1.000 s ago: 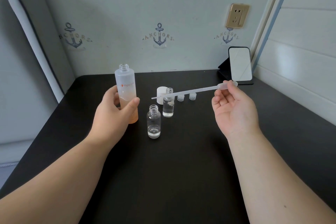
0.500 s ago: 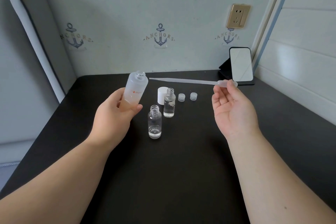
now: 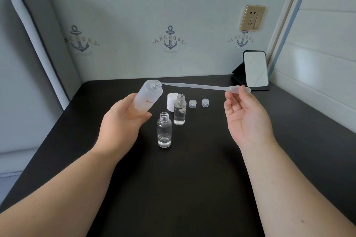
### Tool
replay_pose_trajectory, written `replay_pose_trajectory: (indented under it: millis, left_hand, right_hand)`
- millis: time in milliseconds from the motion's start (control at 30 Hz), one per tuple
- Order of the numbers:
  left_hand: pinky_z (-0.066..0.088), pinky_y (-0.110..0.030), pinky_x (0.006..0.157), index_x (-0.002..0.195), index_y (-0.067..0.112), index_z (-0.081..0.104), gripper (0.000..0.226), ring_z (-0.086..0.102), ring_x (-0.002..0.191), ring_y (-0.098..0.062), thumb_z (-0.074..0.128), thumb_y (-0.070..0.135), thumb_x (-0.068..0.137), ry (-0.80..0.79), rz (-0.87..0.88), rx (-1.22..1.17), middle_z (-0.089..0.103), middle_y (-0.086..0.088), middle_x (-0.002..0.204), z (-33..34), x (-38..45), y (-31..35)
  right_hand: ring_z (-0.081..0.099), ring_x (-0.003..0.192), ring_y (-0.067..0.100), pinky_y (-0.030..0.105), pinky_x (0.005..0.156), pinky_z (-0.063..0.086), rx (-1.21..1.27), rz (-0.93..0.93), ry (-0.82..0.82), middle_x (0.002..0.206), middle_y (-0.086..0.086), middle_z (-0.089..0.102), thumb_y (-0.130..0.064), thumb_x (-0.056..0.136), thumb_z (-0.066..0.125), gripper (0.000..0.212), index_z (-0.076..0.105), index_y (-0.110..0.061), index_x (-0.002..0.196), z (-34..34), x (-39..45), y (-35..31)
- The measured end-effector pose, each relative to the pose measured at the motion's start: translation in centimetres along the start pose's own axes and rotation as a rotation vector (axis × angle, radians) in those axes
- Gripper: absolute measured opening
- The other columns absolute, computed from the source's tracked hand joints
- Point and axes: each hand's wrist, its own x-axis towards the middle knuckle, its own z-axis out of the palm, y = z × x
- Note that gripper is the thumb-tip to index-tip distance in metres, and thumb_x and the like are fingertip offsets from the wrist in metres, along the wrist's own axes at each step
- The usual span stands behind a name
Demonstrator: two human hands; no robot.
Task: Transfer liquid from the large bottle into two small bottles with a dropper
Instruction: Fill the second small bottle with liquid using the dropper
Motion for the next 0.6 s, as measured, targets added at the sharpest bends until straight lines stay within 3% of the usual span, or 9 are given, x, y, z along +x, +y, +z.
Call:
replay_pose_trajectory:
  millis: [300, 433, 600]
  left_hand:
    - [0.033, -0.013, 0.072, 0.111, 0.046, 0.059, 0.038, 0.045, 0.097, 0.017, 0.075, 0.023, 0.085, 0.069, 0.096, 0.170, 0.056, 0.023, 0.096, -0.06, 0.04, -0.04]
    - [0.034, -0.012, 0.078, 0.118, 0.040, 0.062, 0.042, 0.047, 0.094, 0.001, 0.078, 0.021, 0.084, 0.083, 0.119, 0.222, 0.057, 0.019, 0.102, -0.03, 0.08, -0.45]
    - [0.042, -0.031, 0.091, 0.122, 0.037, 0.065, 0.046, 0.052, 0.107, -0.017, 0.079, 0.019, 0.083, 0.050, 0.155, 0.264, 0.060, 0.015, 0.110, 0.23, -0.09, -0.34]
  right_hand:
    - [0.068, 0.074, 0.014, 0.022, 0.070, 0.054, -0.089, -0.061, 0.026, 0.086, 0.002, 0.074, -0.012, 0.098, 0.063, 0.015, 0.071, -0.013, 0.086, -0.20, 0.04, -0.41]
    - [0.064, 0.069, 0.012, 0.021, 0.067, 0.052, -0.127, -0.067, 0.001, 0.086, 0.002, 0.073, -0.009, 0.098, 0.062, 0.016, 0.070, -0.012, 0.085, -0.27, 0.09, -0.33]
    - [0.061, 0.067, 0.011, 0.020, 0.067, 0.052, -0.163, -0.070, -0.058, 0.087, 0.005, 0.073, -0.007, 0.095, 0.065, 0.012, 0.069, -0.012, 0.086, -0.08, -0.13, -0.11]
